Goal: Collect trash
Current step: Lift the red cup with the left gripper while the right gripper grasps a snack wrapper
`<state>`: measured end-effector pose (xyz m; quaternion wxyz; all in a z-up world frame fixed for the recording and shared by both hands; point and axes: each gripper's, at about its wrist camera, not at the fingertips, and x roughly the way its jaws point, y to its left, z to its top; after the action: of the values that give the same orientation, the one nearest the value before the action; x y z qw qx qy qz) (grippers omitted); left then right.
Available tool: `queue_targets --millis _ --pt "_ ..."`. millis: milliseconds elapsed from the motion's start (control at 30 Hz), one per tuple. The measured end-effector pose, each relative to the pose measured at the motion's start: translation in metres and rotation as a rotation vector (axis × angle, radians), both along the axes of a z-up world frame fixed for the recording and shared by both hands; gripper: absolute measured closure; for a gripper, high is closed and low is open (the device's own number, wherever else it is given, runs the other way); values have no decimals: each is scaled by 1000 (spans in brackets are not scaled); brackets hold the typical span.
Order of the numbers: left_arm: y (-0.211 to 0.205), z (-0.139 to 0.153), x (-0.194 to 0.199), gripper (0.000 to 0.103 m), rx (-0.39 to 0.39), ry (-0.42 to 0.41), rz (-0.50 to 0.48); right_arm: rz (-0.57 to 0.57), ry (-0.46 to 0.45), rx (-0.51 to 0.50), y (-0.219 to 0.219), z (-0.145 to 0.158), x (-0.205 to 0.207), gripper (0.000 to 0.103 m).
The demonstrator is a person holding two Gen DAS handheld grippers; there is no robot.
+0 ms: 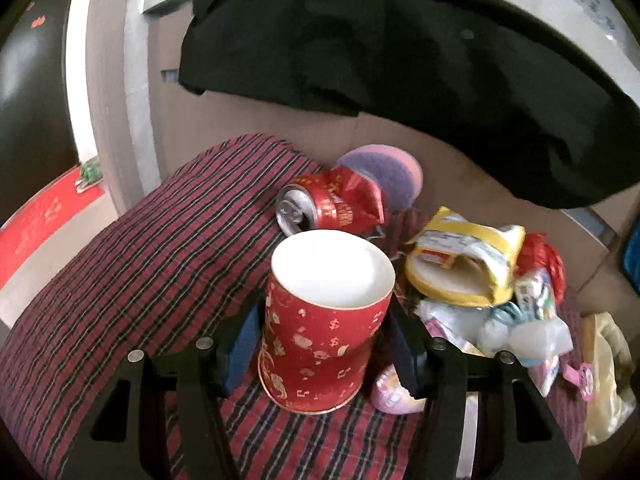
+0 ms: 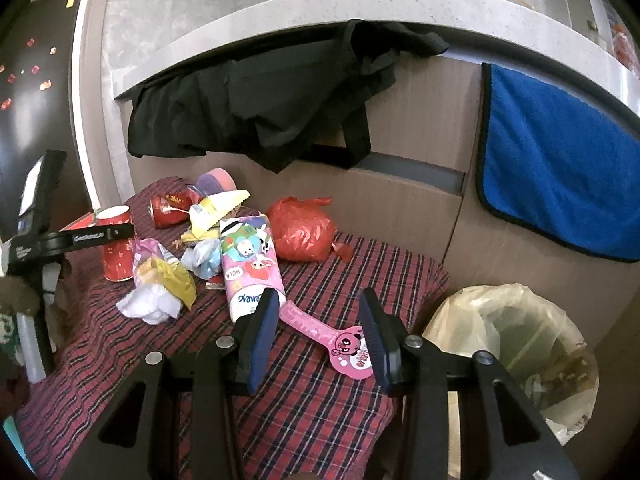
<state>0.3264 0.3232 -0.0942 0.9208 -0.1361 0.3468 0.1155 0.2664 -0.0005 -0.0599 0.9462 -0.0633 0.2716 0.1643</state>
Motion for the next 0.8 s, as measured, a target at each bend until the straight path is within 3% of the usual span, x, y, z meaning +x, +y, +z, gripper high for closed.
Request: queue_targets --millis 133,367,600,800 --pt "3 10 -12 46 -37 -41 -11 9 11 -4 0 -1 -1 64" --pt "-10 40 -70 46 -20 -154 -40 104 78 46 12 -1 9 64" --pt "1 36 -104 46 -74 -173 -20 301 210 49 65 -21 11 64" --pt "20 25 -122 46 -120 -182 7 377 215 -27 123 -26 15 68"
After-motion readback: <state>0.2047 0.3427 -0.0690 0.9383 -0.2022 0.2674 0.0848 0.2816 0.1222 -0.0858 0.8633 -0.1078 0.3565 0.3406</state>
